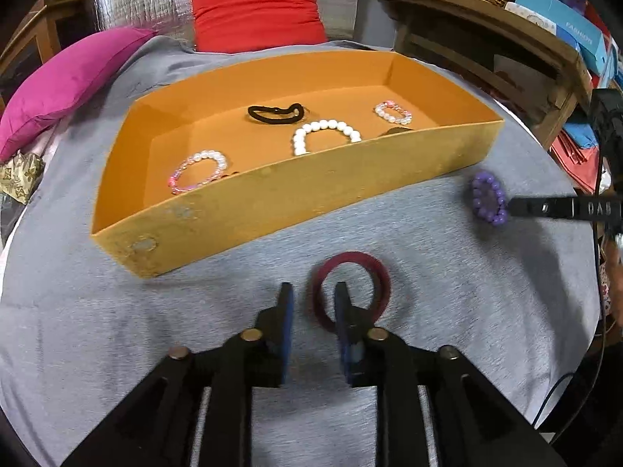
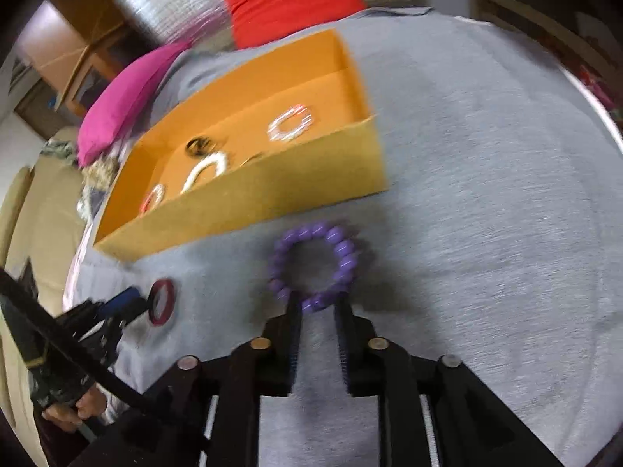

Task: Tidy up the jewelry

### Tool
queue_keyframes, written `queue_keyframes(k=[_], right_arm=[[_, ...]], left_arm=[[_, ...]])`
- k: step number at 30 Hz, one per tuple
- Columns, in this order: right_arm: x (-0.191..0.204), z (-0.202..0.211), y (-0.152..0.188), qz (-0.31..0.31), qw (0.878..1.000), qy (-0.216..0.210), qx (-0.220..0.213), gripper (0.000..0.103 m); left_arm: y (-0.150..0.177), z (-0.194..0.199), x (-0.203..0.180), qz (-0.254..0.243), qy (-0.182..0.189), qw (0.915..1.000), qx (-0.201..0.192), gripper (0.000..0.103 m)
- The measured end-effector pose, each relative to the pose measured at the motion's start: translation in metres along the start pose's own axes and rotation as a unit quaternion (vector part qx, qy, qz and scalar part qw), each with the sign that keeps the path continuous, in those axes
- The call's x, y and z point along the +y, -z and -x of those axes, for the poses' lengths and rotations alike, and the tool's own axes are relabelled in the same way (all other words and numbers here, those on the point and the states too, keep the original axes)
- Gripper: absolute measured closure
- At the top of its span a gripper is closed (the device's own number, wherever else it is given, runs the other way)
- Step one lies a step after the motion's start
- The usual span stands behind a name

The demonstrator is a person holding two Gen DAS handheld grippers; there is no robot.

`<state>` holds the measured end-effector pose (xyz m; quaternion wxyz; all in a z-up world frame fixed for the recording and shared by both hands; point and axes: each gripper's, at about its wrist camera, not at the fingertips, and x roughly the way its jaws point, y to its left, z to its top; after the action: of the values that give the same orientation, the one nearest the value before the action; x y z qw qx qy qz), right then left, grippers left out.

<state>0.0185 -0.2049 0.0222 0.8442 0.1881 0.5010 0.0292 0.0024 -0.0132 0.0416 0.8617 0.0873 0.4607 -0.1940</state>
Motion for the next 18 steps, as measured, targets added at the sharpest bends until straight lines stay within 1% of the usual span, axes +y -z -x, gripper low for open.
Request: queue_keyframes(k=[3,6,9,11,12,13,16,18], right_arm=[[-0.010,0.001,-0.006,-0.015,1.000,0.007,-0.008,0.082],[-0.013,-0.008,-0.011,-0.026,0.999,0.030,-0.004,0.082],[-0.013,-0.016,-0.015,-0.030,0.999,0.037,-0.002,0.082],[-0.010,-0.019,-0.017,-0.026,0.999,0.042,-0.004,0.080],[-0.008,-0.022,-0.017,-0.023,0.999,0.047,-0.004,0.080],[-0.005,-0.025,-0.017,-0.018,0.998,0.054,-0.005,0.080],[0.001,-0.027,-0.016,-0.005,0.998,0.060,-0.019,0.078],[0.005,-0.027,-0.014,0.005,0.998,0.063,-0.024,0.080]], left_arm=[[0.001,0.003,0.004,0.001,0.003,1.0000,-0.004,0.076],[0.002,0.002,0.006,0.001,-0.001,1.0000,0.000,0.073],[0.004,0.001,0.007,0.002,0.005,1.0000,0.006,0.073],[0.004,0.002,0.007,0.004,0.014,0.9999,0.005,0.066],[0.004,0.003,0.006,0.003,0.018,0.9998,0.004,0.054],[0.004,0.004,0.006,0.003,0.021,0.9998,0.002,0.046],[0.004,0.001,0.006,0.002,0.026,0.9997,0.005,0.045],[0.003,-0.003,0.006,0.007,0.032,0.9994,0.010,0.045]])
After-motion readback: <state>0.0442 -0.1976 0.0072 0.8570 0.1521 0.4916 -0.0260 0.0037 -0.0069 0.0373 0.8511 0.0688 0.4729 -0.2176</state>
